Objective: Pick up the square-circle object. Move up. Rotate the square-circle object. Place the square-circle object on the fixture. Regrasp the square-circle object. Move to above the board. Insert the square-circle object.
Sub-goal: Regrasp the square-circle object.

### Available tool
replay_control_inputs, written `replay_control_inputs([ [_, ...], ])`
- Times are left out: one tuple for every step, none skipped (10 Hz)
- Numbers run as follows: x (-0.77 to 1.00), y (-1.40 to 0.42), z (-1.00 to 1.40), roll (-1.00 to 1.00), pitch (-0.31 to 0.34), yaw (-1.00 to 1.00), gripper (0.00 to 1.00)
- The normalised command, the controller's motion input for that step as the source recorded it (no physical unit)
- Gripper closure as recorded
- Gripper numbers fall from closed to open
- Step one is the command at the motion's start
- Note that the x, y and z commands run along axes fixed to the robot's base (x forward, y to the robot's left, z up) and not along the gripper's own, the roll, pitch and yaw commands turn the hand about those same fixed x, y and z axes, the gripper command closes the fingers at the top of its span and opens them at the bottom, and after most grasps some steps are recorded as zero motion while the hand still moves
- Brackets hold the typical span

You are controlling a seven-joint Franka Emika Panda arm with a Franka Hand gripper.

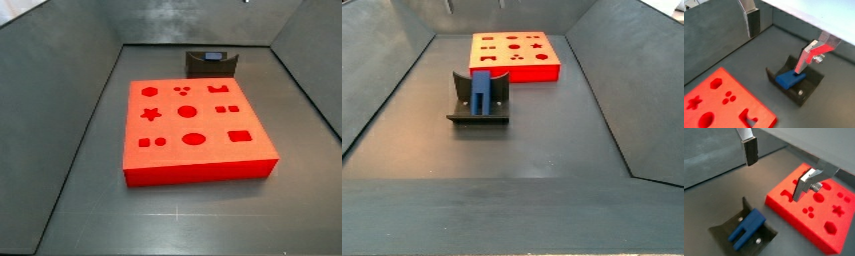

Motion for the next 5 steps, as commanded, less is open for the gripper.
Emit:
replay_control_inputs([
  [-0.03, -0.02, 0.0, 1.0, 0.01, 0.04, 0.0],
  [-0.02, -0.02, 0.01, 1.0, 0.003, 0.04, 0.0],
  [-0.02, -0.02, 0.01, 1.0, 0.001, 0.05, 0.0],
  [-0.02, -0.02, 0.0, 1.0, 0.002, 0.05, 0.0],
  [-0.02, -0.02, 0.0, 1.0, 0.004, 0.05, 0.0],
])
